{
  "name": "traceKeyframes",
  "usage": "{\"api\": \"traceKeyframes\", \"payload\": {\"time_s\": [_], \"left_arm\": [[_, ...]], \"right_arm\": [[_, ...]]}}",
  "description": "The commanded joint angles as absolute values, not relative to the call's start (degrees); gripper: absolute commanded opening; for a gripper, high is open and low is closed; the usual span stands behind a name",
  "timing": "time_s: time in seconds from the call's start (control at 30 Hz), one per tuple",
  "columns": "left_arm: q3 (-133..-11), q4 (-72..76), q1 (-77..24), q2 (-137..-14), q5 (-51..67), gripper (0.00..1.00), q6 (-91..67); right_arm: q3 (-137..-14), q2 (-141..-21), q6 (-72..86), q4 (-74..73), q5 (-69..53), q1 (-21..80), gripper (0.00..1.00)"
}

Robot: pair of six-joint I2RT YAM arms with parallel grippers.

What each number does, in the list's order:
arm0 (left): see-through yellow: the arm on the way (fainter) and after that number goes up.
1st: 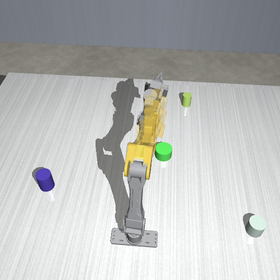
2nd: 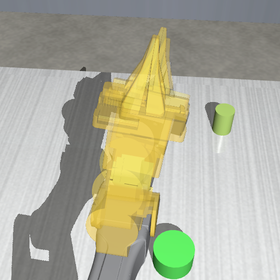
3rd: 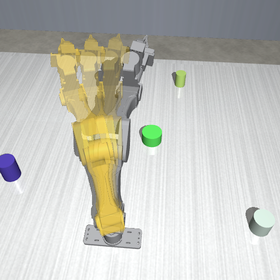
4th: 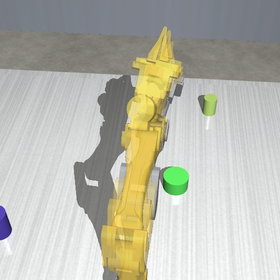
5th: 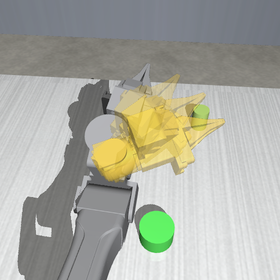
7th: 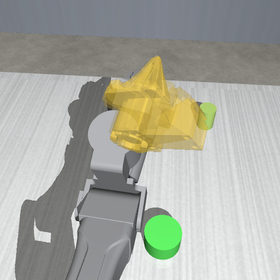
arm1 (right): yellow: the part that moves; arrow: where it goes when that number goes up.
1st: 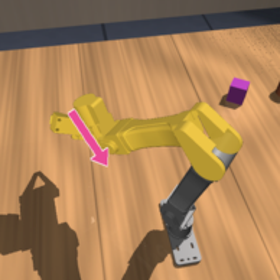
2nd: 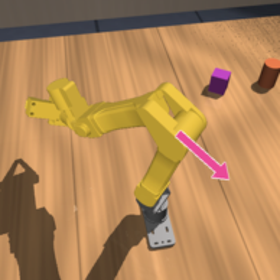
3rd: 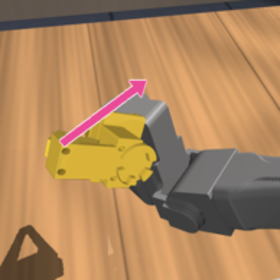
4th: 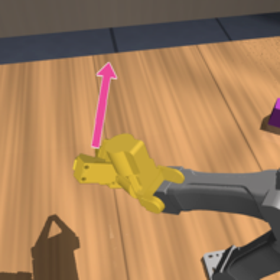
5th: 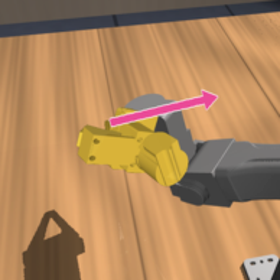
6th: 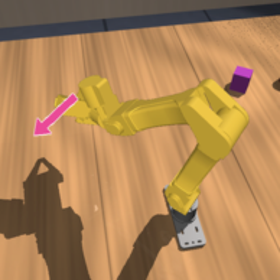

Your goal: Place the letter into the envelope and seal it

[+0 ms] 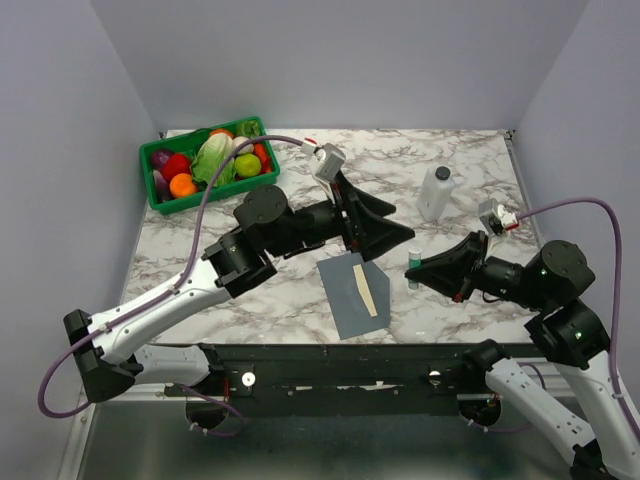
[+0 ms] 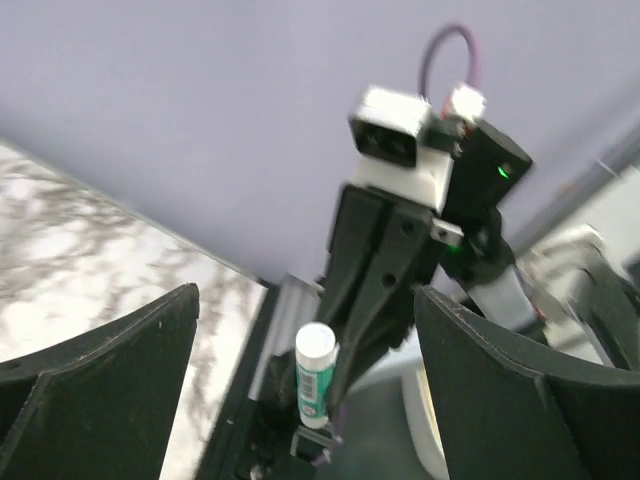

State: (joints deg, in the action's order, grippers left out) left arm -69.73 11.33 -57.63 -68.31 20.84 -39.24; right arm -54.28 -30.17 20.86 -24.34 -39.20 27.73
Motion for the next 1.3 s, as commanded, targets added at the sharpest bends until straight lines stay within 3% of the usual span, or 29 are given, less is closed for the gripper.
{"api": "traceKeyframes", "payload": {"time_s": [0.0,0.17,0.53,0.77,1.27], "left_arm": [[-78.8,-7.8,-61.2,-68.3,-1.3,0.94,-31.1],[-87.6,-20.9,-67.8,-74.7,-12.6,0.86,-25.8],[-87.5,-20.5,-70.0,-77.1,-13.3,0.81,-27.3],[-86.2,-17.1,-70.0,-77.6,-12.3,0.6,-28.9],[-83.5,-12.0,-70.0,-78.0,-6.5,0.72,-32.4]], "right_arm": [[-56.2,-31.2,20.0,-26.6,-35.0,27.5,0.01],[-56.3,-31.5,20.0,-26.7,-33.8,27.5,0.01],[-56.2,-31.6,20.1,-26.7,-33.7,27.5,0.01],[-56.1,-31.7,20.1,-26.6,-33.7,27.5,0.01],[-55.6,-31.3,20.3,-26.3,-33.0,27.5,0.01]]}}
